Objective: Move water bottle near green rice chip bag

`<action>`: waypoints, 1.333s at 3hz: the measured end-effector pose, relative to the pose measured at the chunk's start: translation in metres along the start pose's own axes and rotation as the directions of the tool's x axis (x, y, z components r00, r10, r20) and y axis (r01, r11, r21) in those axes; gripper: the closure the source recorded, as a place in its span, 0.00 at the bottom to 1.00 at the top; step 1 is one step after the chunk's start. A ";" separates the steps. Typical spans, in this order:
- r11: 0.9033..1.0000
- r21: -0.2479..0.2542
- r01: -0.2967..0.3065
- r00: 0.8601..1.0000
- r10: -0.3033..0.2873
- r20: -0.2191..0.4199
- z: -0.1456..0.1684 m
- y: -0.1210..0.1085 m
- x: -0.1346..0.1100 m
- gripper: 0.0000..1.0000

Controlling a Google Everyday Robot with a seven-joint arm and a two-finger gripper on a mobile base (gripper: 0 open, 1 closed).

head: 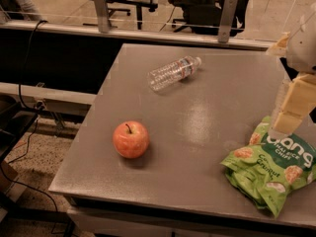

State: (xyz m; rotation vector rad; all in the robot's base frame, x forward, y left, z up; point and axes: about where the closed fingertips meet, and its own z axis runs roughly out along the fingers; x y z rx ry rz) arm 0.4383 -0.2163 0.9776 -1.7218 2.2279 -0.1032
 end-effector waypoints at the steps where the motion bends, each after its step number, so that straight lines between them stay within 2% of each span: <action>1: 1.000 0.000 0.000 1.000 0.000 0.000 0.000 0.000 0.000 0.00; 2: 0.999 -0.016 0.036 0.999 -0.035 0.032 0.008 -0.012 -0.012 0.00; 3: 0.995 -0.028 0.096 0.993 -0.094 0.066 0.019 -0.030 -0.029 0.00; 4: 0.986 -0.033 0.165 0.982 -0.161 0.102 0.034 -0.053 -0.048 0.00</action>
Offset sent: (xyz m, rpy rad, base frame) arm 0.0357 0.0201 -0.0085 0.0524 0.0266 0.1056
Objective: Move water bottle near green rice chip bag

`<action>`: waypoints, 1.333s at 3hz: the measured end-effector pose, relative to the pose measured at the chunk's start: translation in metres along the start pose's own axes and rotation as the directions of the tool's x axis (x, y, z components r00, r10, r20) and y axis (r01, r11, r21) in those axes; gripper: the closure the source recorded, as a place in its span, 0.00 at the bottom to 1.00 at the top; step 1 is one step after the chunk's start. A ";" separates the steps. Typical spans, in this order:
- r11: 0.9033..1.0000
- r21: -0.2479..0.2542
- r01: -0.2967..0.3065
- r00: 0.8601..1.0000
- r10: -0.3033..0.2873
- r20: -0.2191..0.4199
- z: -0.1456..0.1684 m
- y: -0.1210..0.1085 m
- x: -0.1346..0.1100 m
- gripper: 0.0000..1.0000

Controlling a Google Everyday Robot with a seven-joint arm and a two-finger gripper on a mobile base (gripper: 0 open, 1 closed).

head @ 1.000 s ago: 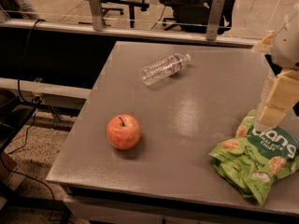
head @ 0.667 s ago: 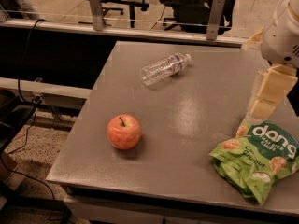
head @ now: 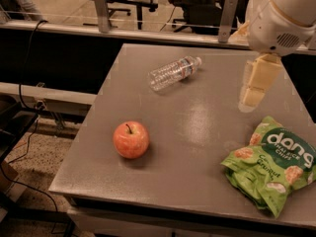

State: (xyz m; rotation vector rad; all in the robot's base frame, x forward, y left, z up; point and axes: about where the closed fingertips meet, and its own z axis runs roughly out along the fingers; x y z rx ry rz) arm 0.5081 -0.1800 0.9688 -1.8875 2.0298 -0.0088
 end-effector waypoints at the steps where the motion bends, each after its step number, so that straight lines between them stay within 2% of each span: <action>1: 0.998 0.002 0.061 0.998 -0.061 0.027 0.018 -0.027 -0.011 0.00; 2: 0.993 -0.011 0.115 0.992 -0.115 0.046 0.042 -0.053 -0.022 0.00; 4: 0.982 -0.050 0.183 0.983 -0.181 0.032 0.087 -0.095 -0.035 0.00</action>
Offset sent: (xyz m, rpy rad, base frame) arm 0.0989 0.0394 -0.0364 0.0161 -0.0083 0.1953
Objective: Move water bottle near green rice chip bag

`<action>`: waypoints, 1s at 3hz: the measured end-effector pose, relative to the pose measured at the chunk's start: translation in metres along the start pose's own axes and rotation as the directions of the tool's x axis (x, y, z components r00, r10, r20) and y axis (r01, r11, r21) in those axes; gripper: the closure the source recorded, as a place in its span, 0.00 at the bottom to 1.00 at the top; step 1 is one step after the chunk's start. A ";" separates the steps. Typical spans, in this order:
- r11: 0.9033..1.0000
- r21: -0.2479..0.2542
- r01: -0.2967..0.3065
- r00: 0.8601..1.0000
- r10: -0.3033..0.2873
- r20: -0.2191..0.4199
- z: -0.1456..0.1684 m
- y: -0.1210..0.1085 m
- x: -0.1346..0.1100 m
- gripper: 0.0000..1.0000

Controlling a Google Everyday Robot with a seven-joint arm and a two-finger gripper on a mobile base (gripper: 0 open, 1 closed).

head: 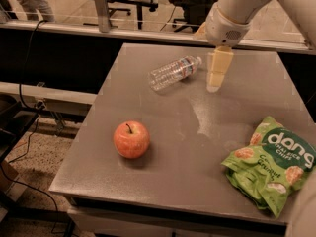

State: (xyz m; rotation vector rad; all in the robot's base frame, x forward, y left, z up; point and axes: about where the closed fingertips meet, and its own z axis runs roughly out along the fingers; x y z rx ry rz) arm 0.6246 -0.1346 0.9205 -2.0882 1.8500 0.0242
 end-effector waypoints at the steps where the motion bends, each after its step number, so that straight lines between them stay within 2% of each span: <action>1: 0.999 -0.019 0.034 0.999 -0.035 -0.020 0.021 -0.016 -0.003 0.00; 3: 0.993 -0.054 0.106 0.992 -0.109 -0.065 0.059 -0.037 -0.009 0.00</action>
Offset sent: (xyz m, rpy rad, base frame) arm 0.0509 0.0239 -0.0468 -0.1206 0.0307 0.1027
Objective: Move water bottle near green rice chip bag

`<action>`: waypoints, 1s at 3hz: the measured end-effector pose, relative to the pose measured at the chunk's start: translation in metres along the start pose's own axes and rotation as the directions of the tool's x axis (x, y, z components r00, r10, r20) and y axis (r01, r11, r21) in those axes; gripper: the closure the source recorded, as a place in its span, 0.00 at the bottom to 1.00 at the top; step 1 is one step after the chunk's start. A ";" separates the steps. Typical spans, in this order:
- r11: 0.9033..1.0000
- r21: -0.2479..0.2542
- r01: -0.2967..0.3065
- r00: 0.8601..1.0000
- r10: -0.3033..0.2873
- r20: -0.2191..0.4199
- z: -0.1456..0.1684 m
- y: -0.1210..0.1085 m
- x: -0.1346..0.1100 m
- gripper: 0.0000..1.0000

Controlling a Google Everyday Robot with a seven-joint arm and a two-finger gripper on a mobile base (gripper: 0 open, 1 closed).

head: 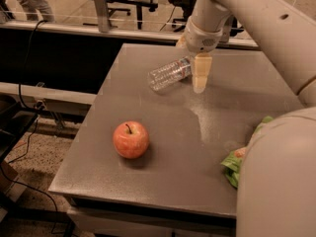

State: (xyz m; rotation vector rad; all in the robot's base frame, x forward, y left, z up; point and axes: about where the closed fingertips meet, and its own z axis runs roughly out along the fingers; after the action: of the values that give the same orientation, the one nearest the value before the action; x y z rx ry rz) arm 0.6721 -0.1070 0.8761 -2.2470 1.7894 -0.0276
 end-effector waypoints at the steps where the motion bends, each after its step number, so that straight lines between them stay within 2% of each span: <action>1: 0.999 -0.015 0.038 0.999 -0.039 -0.015 0.013 -0.008 -0.006 0.00; 2: 0.997 -0.024 0.072 0.997 -0.073 -0.035 0.021 -0.012 -0.011 0.00; 3: 0.994 -0.032 0.104 0.993 -0.106 -0.049 0.024 -0.015 -0.016 0.09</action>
Offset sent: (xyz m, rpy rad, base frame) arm 0.0123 0.0216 -0.0171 -0.0970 0.0078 0.1021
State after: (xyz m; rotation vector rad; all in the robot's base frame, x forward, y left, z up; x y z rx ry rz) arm 0.6866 -0.0839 0.8586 -2.3794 1.7050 -0.0797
